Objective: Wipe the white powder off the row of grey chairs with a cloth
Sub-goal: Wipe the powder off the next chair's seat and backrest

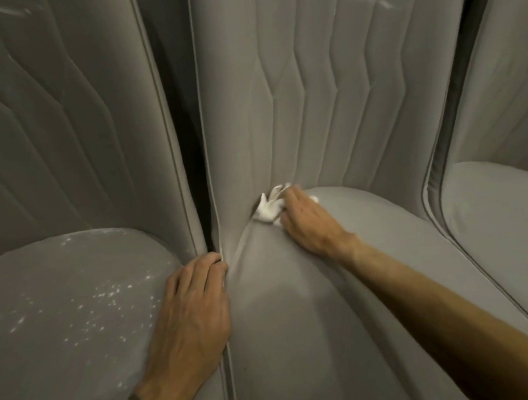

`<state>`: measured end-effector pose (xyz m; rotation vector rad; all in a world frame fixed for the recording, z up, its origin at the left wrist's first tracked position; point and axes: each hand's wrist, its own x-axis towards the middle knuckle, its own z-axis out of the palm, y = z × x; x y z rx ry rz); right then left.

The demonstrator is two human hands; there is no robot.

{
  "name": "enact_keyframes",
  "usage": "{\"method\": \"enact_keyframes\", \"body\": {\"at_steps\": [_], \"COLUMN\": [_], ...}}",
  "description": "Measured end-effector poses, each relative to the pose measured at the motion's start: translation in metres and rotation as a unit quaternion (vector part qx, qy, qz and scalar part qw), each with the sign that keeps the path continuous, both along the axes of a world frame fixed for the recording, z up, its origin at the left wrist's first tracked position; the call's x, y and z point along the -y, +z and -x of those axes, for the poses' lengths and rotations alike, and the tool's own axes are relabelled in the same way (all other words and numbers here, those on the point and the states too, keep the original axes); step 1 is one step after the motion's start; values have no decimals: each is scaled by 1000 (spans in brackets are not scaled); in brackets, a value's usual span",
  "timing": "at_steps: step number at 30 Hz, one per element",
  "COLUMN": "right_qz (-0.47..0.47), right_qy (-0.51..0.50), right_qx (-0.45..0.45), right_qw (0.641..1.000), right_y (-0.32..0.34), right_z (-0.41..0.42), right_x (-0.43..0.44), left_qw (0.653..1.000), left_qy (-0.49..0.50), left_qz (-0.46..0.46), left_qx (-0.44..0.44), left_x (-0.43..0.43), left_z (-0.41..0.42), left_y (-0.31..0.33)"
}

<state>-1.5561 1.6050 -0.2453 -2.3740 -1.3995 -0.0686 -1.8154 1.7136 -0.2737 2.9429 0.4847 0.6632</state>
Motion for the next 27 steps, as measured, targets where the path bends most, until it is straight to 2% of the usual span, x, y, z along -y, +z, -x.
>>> {"method": "enact_keyframes", "body": {"at_steps": [2,4,7,9,11,13,16,19,22,24,27], "right_qz": [-14,-33,-71,-72,-56,-54,-70,-94,-69,-73,-89], "right_qy": [-96,-126,-39,34,96,84,-22,57,150,156,83], "right_qx": [5,-4,-22,-5,-37,-33,-67,-63,-57,-36,-77], "right_qw": [995,991,996,997,993,995,995,992,985,984,990], "right_y": [2,-1,-12,-10,0,3,1,-4,1,8,9], "right_z": [-23,-18,24,41,38,25,20,59,81,69,51], "right_x": [14,4,-28,-24,-7,1,-12,-16,7,9,-5], "left_qw": [1000,1000,1000,1000,1000,1000,1000,1000,1000,1000,1000], "left_qy": [2,5,5,7,9,9,10,13,11,9,10], "left_qz": [1,4,5,4,6,6,10,9,25,19,22], "left_qx": [2,5,2,1,2,6,11,13,9,6,13], "left_x": [1,2,2,2,2,2,5,2,2,2,2], "left_z": [-1,-2,-3,-3,-2,-2,-4,-4,-1,0,0], "left_y": [1,2,3,2,3,3,4,1,0,1,2]}}
